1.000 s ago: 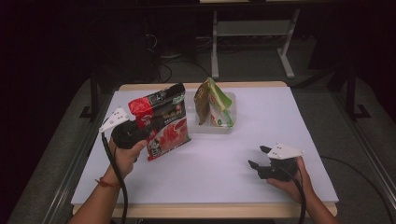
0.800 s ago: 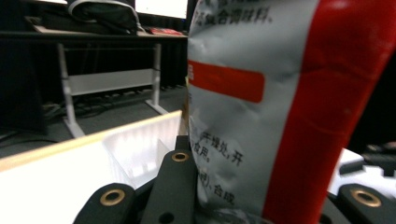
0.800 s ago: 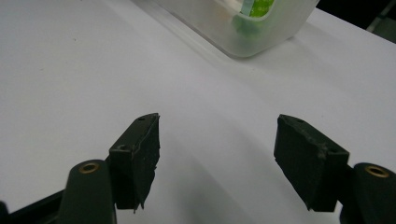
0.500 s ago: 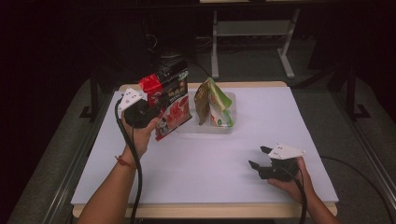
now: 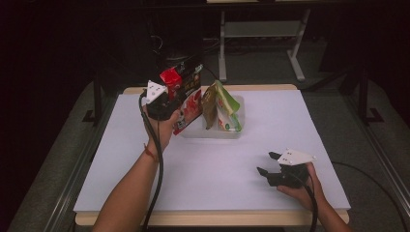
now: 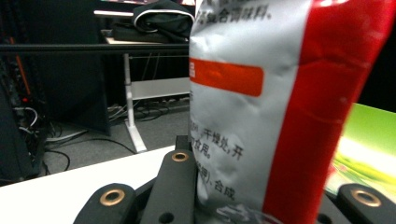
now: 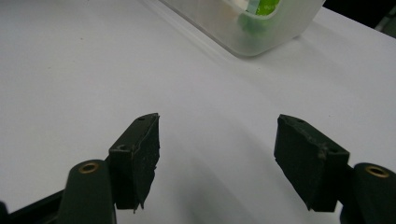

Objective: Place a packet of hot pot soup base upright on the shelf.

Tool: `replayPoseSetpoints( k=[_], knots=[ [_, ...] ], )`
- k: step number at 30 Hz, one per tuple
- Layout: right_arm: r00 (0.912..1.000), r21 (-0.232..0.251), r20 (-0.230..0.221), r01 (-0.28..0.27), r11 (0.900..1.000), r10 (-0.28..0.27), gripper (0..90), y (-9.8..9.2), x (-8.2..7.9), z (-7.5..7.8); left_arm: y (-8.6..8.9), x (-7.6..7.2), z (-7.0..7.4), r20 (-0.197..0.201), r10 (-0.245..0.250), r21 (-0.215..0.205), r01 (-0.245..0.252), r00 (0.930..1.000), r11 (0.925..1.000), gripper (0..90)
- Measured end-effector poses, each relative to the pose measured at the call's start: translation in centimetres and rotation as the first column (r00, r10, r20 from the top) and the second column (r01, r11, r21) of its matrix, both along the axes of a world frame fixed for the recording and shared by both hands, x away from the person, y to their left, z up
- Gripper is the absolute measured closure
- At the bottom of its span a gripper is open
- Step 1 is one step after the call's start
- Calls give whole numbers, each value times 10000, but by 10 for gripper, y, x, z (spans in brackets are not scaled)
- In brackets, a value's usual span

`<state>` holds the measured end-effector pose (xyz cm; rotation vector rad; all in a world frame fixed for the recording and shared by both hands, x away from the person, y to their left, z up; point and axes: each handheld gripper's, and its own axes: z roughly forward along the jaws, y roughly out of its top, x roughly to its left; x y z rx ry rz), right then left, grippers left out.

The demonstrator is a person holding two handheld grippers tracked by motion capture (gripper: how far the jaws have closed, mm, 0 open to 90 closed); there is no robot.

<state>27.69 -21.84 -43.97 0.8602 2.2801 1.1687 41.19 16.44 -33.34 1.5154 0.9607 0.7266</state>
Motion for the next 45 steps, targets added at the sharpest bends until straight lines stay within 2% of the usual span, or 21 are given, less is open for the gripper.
replayPoseSetpoints(
  k=[9, 11, 17, 20, 23, 27, 33, 36, 40, 41, 44, 45],
  knots=[
    [10000, 61, -57, -54, 10000, 55, 307, -1, -2, 0, -2, 16, -8, -128, 915, -212, -918, 9957, 9956, 806],
    [9999, 76, -76, -70, 9999, 71, 307, -1, -2, 0, -1, 19, -8, -211, 975, -394, -983, 9950, 9944, 806],
    [9998, 83, -76, -170, 9998, 170, 308, 0, -2, 0, -12, 28, -13, -50, 1181, -181, -1181, 9930, 9928, 804],
    [9996, 48, -84, -253, 9997, 253, 309, 1, -2, 0, -16, 31, -14, -46, 1349, -224, -1349, 9909, 9906, 803],
    [9995, 33, -149, -284, 9996, 284, 309, 2, -2, -1, -18, 35, -16, -120, 1500, -465, -1504, 9886, 9875, 802],
    [9991, -35, -166, -385, 9993, 385, 308, 3, -3, -2, -23, 39, -25, -132, 1756, -384, -1760, 9844, 9836, 803],
    [9990, -8, -162, -423, 9991, 423, 308, 3, -2, -2, -23, 37, -39, -100, 2029, -648, -2032, 9791, 9770, 803],
    [9988, -15, -203, -442, 9990, 442, 308, 3, -2, -3, -22, 35, -43, -163, 2064, -845, -2070, 9783, 9747, 801],
    [9988, -54, -203, -456, 9989, 455, 308, 4, -2, -3, -21, 33, -55, -195, 1954, -927, -1964, 9805, 9761, 796],
    [9987, -56, -191, -472, 9989, 471, 308, 5, -2, -3, -21, 32, -56, -184, 1860, -1031, -1869, 9824, 9770, 794],
    [9985, -70, -183, -518, 9986, 517, 308, 6, -3, -3, -20, 31, -57, -90, 1612, -931, -1613, 9869, 9825, 787],
    [9984, -68, -206, -519, 9986, 517, 308, 6, -2, -3, -20, 31, -58, -184, 1481, -931, -1491, 9888, 9844, 784]
  ],
)
